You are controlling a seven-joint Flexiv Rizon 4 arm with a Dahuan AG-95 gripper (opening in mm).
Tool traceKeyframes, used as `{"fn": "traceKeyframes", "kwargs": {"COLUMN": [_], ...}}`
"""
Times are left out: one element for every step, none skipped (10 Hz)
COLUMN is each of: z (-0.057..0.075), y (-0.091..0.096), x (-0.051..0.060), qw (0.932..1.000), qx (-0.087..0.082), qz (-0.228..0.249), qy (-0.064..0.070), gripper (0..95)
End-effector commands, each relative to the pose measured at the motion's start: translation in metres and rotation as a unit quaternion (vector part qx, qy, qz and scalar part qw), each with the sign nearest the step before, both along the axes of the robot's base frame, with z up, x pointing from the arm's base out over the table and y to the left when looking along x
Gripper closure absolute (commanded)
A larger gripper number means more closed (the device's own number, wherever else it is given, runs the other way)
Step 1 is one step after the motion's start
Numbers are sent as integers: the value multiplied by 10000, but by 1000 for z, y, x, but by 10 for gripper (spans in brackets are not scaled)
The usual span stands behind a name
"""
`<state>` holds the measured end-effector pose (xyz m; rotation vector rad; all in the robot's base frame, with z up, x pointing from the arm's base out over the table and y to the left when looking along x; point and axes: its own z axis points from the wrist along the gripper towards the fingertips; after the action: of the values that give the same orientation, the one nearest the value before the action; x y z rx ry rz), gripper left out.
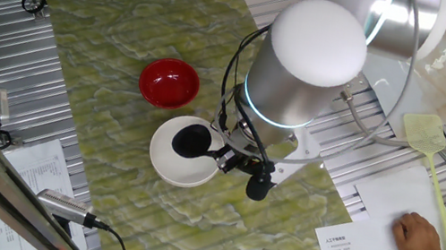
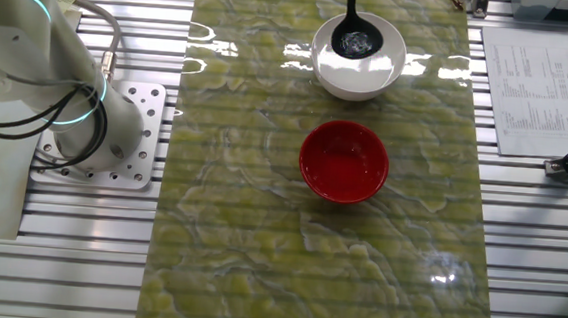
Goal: Scoop water with a large spoon from one bowl to another
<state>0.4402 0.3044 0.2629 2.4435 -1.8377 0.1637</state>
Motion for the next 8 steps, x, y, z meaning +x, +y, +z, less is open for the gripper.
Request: {"fn": "traceKeyframes", "kwargs": {"z": [1,2,3,4,5,7,9,11], "y": [-1,-3,-6,-9,-11,-15,-20,-24], "x": [0,0,1,1,1,2,2,3], "qw": [10000,10000,9999,9999,9999,9998,9998,9999], "qx": [-10,-37,-44,-39,-33,-48,-49,-52], "qz": [-28,-31,-54,-71,-80,-103,-85,-66], "qy": [-40,-60,-83,-103,-110,-146,-155,-150], "gripper": [950,950,950,950,950,950,950,950]}}
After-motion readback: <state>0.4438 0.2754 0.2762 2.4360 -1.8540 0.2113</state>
